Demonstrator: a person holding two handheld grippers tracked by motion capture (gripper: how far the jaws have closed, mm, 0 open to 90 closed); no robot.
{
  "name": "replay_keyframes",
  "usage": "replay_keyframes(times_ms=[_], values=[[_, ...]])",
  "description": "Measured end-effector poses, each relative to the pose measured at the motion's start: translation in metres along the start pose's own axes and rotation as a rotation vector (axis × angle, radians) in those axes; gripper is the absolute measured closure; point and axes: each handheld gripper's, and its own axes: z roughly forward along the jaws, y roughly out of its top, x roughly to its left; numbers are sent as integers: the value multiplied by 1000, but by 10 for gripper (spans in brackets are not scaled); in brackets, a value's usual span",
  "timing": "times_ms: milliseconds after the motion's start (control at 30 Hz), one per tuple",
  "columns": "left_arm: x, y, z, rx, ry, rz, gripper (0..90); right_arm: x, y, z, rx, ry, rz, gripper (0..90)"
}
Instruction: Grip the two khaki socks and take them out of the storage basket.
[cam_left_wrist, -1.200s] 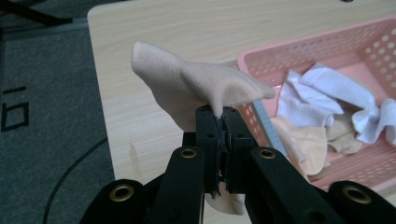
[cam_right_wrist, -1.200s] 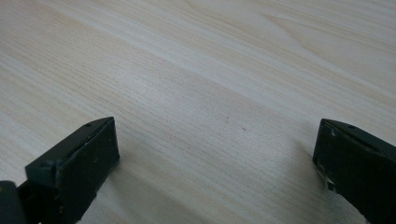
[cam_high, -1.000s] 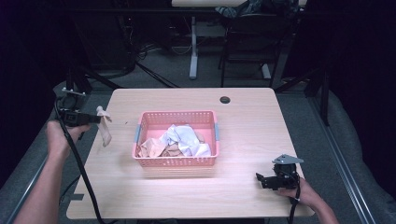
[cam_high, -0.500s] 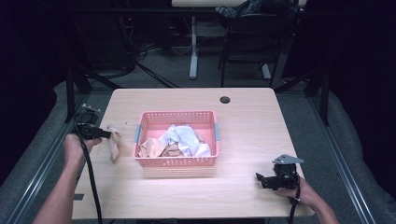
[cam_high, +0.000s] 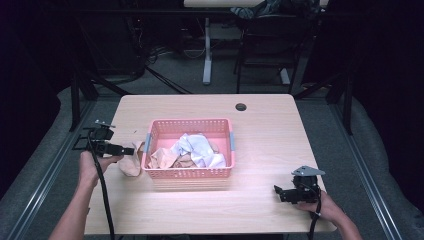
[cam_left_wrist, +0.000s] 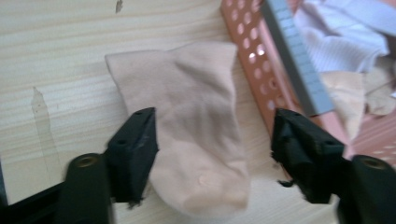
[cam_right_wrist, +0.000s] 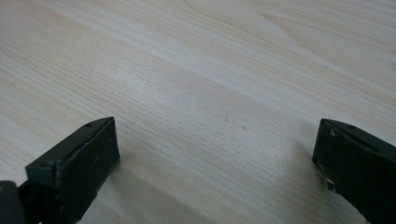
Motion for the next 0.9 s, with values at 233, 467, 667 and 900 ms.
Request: replay_keyframes(times_ms=[233,467,667,900], values=[[-20,10,-25,-61,-5,49,159,0,0,0,-1,-3,2,0],[-46,27,-37,-96,-4,114,63,0,0,0,0,1,1,0],[-68,38,-32,-98,-23,159,34,0,0,0,-1,0,2,0],[-90,48,-17,-65,-27,206,7,0,0,0,0,-1,1,0]])
